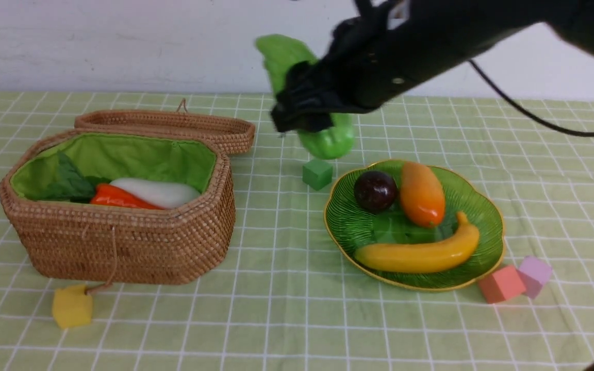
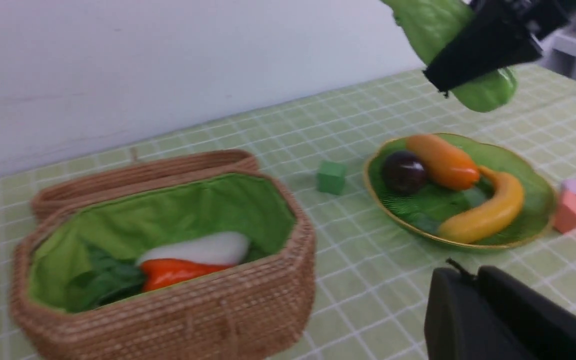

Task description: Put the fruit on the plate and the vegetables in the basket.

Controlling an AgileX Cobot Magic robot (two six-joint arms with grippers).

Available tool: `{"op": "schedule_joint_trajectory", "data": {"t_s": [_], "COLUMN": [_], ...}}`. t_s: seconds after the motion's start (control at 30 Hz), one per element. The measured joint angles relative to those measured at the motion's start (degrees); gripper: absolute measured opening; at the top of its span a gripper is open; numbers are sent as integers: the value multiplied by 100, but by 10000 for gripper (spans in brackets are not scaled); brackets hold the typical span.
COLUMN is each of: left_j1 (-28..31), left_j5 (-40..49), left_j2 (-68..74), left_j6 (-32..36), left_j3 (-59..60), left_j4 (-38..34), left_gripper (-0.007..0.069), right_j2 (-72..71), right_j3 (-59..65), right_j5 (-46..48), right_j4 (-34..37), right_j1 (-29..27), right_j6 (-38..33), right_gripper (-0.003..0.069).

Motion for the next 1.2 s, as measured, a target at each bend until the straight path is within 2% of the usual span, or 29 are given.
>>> {"op": "schedule_joint_trajectory", "data": {"t_s": [0.1, 0.17, 0.4, 0.6, 0.8, 0.87, 0.9, 0.93, 1.0, 1.1, 1.17, 1.2], "left_j1": [0, 0, 0, 0, 0, 0, 0, 0, 0, 0, 0, 0], "left_j5": [241, 346, 433, 433, 433, 433, 433, 426, 397, 214, 133, 11], "left_j2": [-79, -123, -123, -123, -123, -123, -123, -123, -123, -123, -123, -123], "left_j6": [-886, -1239, -1485, -1502, -1525, -1547, -1546, -1546, -1546, -1557, -1564, -1564], "left_j3": [0, 0, 0, 0, 0, 0, 0, 0, 0, 0, 0, 0], "left_j4": [783, 1102, 1436, 1442, 1442, 1442, 1442, 1442, 1436, 1392, 1351, 1239], "left_gripper": [39, 39, 39, 39, 39, 39, 39, 39, 39, 39, 39, 39], "right_j2": [546, 844, 2098, 2653, 2808, 2801, 2801, 2741, 2613, 2146, 1871, 1563], "right_j3": [-632, -971, -2121, -2333, -2346, -2448, -2448, -2506, -2559, -2587, -2613, -2624], "right_j5": [-350, -476, -1320, -2017, -2010, -1659, -1619, -1323, -818, -52, 378, 940], "right_j4": [194, 326, 727, 770, 748, 715, 715, 701, 694, 659, 618, 558], "right_j1": [359, 479, 653, 653, 653, 625, 625, 601, 556, 469, 431, 392], "right_j6": [-216, -403, -1264, -1350, -1350, -1350, -1350, -1350, -1350, -1350, -1323, -1189], "right_gripper": [466, 466, 466, 466, 470, 546, 555, 615, 661, 668, 649, 615]}}
